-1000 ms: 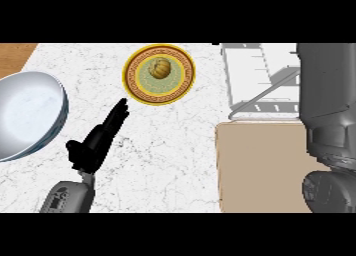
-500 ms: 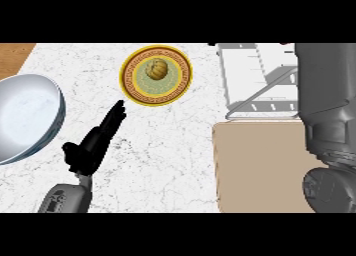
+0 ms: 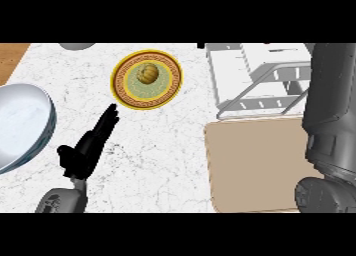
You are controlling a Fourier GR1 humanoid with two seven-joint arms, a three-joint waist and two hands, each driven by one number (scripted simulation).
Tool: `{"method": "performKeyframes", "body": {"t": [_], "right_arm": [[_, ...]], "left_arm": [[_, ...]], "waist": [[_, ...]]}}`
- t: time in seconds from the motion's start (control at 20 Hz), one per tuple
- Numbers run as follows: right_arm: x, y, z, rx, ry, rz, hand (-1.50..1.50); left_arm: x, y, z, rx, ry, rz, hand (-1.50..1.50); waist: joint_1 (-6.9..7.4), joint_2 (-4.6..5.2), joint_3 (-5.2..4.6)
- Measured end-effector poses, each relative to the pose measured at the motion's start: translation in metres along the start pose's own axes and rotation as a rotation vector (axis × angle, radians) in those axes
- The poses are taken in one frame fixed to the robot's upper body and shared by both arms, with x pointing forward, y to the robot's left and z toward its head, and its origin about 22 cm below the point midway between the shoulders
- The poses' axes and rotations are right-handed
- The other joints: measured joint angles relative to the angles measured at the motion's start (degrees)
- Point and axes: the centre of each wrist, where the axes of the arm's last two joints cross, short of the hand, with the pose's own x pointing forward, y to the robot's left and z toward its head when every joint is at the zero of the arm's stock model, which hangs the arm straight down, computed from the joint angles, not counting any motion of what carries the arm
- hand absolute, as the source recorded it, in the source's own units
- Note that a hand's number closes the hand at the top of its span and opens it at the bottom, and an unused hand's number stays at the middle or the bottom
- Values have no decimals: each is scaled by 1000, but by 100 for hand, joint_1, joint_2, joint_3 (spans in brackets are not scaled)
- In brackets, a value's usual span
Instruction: Pick the pear from the tray and place it in the tiered basket
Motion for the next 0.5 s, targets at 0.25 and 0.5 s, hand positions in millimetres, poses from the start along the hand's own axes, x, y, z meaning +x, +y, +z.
{"method": "performKeyframes", "body": {"t": [0.25, 0.5], "right_arm": [[2, -26, -12, -137, -21, -91, -150], [2, -52, -22, -205, -18, -143, -150]], "left_arm": [[-4, 5, 3, 4, 14, 7, 0], [-6, 7, 4, 8, 30, 6, 0]], "waist": [[-35, -84, 1], [-46, -155, 2]]}}
